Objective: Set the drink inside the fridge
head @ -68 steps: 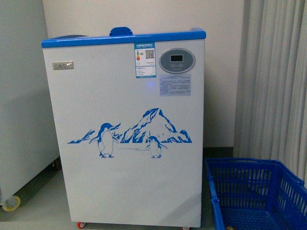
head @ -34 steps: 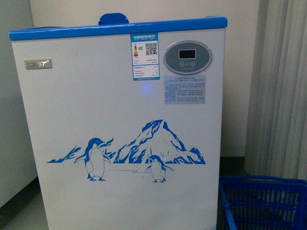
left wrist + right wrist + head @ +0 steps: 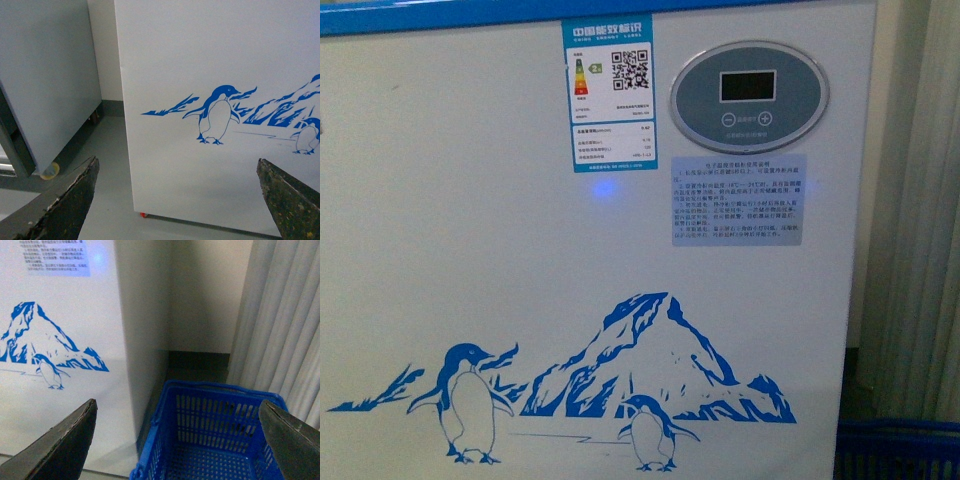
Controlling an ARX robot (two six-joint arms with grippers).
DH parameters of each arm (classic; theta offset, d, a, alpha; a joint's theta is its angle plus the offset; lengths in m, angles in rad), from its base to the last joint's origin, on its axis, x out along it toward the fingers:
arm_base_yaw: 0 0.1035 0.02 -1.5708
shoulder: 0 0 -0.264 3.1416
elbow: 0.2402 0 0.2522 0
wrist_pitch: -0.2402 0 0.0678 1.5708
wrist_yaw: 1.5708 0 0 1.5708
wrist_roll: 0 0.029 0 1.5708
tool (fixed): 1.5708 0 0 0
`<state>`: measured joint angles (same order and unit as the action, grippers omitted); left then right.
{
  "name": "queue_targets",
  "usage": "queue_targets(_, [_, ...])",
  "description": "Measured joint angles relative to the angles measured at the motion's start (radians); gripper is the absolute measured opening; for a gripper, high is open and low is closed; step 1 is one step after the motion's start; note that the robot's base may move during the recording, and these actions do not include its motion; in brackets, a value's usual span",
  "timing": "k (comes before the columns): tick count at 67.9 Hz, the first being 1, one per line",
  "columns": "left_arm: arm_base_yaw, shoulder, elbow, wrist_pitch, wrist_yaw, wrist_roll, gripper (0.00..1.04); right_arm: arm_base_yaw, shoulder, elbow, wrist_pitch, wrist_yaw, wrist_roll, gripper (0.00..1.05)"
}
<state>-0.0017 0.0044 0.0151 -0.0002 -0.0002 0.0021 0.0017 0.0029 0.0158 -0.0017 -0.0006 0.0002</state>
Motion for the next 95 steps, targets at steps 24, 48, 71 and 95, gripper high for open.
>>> queue_targets(24, [0.0, 0.0, 0.0, 0.0, 0.0, 0.0, 0.97, -0.131, 0.814, 0.201, 0.029, 0.026, 0.091, 0.97])
queue_targets(48, [0.0, 0.0, 0.0, 0.0, 0.0, 0.0, 0.97, -0.18, 1.802, 0.432, 0.492, -0.048, -0.105, 0.97])
queue_targets(71, [0.0, 0.0, 0.0, 0.0, 0.0, 0.0, 0.97, -0.2, 2.379, 0.689, 0.596, -0.068, -0.188, 0.97])
queue_targets(95, [0.0, 0.0, 0.0, 0.0, 0.0, 0.0, 0.97, -0.168, 2.681, 0.891, 0.591, -0.09, -0.214, 0.97])
